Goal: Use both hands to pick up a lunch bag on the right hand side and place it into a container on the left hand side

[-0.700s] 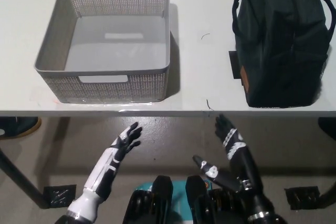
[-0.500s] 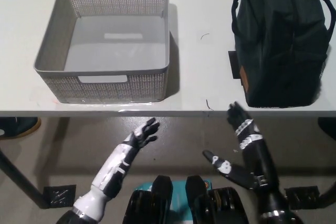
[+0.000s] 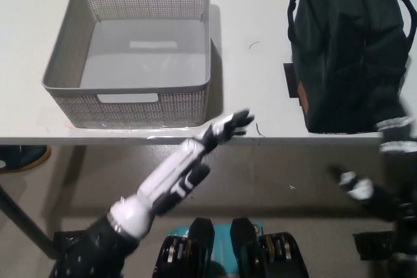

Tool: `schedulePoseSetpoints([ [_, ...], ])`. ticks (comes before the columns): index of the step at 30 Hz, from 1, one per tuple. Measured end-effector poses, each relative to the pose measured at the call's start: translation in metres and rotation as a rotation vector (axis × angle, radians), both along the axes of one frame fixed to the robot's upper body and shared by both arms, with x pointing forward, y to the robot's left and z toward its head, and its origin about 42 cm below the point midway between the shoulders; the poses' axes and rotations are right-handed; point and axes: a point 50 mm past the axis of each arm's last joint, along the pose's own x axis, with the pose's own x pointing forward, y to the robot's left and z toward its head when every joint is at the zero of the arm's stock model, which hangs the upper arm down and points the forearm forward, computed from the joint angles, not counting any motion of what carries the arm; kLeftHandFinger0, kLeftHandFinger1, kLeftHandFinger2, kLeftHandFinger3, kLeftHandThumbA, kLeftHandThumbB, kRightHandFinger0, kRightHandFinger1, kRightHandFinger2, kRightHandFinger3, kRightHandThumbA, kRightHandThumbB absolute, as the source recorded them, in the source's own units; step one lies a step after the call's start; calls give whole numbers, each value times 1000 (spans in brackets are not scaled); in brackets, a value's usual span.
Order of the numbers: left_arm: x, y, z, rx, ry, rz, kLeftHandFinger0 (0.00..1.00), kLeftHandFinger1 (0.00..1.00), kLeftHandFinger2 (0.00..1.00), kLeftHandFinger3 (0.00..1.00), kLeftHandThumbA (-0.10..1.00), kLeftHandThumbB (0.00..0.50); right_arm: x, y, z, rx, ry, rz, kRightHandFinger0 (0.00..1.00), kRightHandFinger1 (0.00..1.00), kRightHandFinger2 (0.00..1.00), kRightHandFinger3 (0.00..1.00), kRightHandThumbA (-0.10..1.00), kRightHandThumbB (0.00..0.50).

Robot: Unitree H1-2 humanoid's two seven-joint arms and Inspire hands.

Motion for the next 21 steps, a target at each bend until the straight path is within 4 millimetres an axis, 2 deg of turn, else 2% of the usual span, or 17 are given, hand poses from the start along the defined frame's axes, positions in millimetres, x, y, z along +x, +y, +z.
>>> schedulePoseSetpoints([
  [2, 9, -4, 13, 2, -25, -5, 1000, 1000, 1000, 1000, 1000, 452, 2, -12, 10, -1, -20, -36, 1000, 1000, 1000, 1000, 1000, 359],
  [3, 14, -6, 21, 2, -37, -7, 1000, 1000, 1000, 1000, 1000, 465, 2, -19, 15, -2, -31, -55, 1000, 1000, 1000, 1000, 1000, 367],
  [6, 34, -15, 44, -9, -65, -6, 1000, 1000, 1000, 1000, 1000, 468, 9, -36, 29, -1, -55, -106, 1000, 1000, 1000, 1000, 1000, 372],
  [8, 52, -22, 62, -17, -74, 1, 1000, 1000, 1000, 1000, 1000, 422, 15, -45, 39, 9, -76, -135, 1000, 1000, 1000, 1000, 1000, 364],
  [10, 64, -28, 73, -21, -74, 4, 1000, 1000, 1000, 1000, 1000, 417, 19, -51, 46, 24, -89, -152, 1000, 1000, 1000, 1000, 1000, 360],
  [11, 75, -34, 81, -23, -62, 7, 1000, 1000, 1000, 1000, 1000, 389, 23, -57, 50, 41, -94, -165, 1000, 1000, 1000, 1000, 1000, 353],
  [15, 107, -42, 88, -12, 13, 35, 1000, 1000, 1000, 1000, 1000, 401, 38, -72, 59, 70, -96, -187, 1000, 1000, 1000, 1000, 1000, 345],
  [16, 123, -43, 89, -6, 64, 52, 1000, 1000, 1000, 1000, 1000, 399, 46, -82, 63, 89, -87, -199, 1000, 1000, 1000, 1000, 1000, 346],
  [18, 130, -44, 90, -4, 86, 57, 1000, 1000, 1000, 1000, 1000, 418, 50, -87, 65, 97, -83, -203, 1000, 1000, 1000, 1000, 1000, 336],
  [19, 142, -46, 89, -1, 141, 66, 1000, 1000, 1000, 1000, 1000, 431, 61, -97, 68, 119, -71, -203, 1000, 1000, 1000, 1000, 1000, 327],
  [21, 150, -50, 88, -3, 178, 68, 1000, 1000, 1000, 1000, 1000, 444, 70, -103, 70, 146, -59, -195, 1000, 1000, 1000, 1000, 1000, 328],
])
